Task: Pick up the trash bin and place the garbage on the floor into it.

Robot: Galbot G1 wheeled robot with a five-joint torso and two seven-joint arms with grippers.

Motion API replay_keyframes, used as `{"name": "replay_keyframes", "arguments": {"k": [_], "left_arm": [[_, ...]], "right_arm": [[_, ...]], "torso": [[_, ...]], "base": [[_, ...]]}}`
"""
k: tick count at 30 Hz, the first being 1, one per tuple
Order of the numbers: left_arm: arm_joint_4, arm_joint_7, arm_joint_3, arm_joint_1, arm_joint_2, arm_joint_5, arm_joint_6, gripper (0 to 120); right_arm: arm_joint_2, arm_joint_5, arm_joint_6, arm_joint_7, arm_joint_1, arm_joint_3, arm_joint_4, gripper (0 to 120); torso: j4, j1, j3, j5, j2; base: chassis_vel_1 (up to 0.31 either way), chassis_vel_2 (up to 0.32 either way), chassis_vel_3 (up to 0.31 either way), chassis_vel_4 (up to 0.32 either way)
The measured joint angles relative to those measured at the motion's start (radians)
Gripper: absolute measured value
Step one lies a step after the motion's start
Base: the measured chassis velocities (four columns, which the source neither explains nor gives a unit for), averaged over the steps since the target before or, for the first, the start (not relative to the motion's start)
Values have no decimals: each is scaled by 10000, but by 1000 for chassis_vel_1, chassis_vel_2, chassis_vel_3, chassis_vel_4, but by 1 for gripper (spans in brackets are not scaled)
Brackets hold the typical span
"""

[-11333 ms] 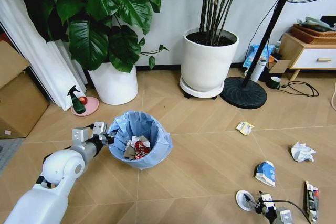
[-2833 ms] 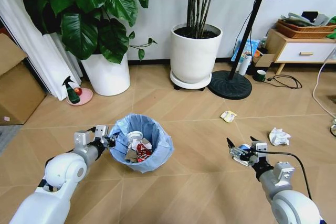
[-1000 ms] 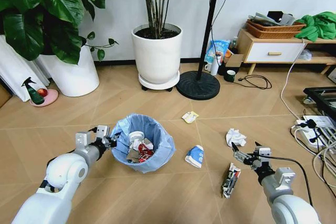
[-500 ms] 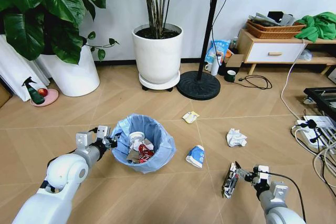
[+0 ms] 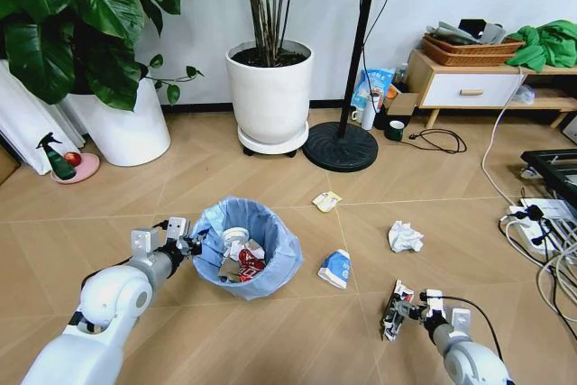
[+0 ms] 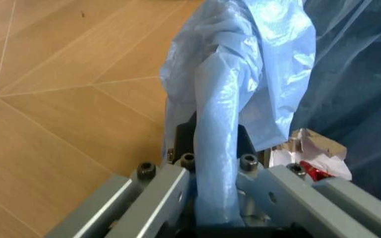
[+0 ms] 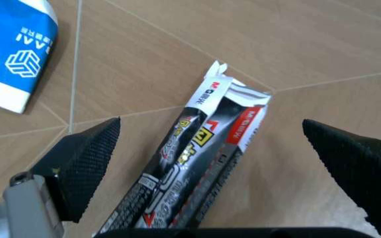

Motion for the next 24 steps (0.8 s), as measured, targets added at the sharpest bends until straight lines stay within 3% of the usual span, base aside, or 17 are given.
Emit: {"name": "replay_keyframes", "arguments": {"k": [19, 24], "left_arm": [[18, 0, 29, -49, -4, -5, 3, 0], [35, 12, -14, -52, 8, -11, 2, 0]], "right_arm": [[622, 70, -143, 445, 1099, -655, -1426, 98], [736, -2, -127, 521, 1301, -710, -1819, 81]], "torso": [[0, 0, 0, -4, 0], [0, 0, 0, -2, 0]], "base": [[0, 0, 0, 0], [0, 0, 0, 0]]}}
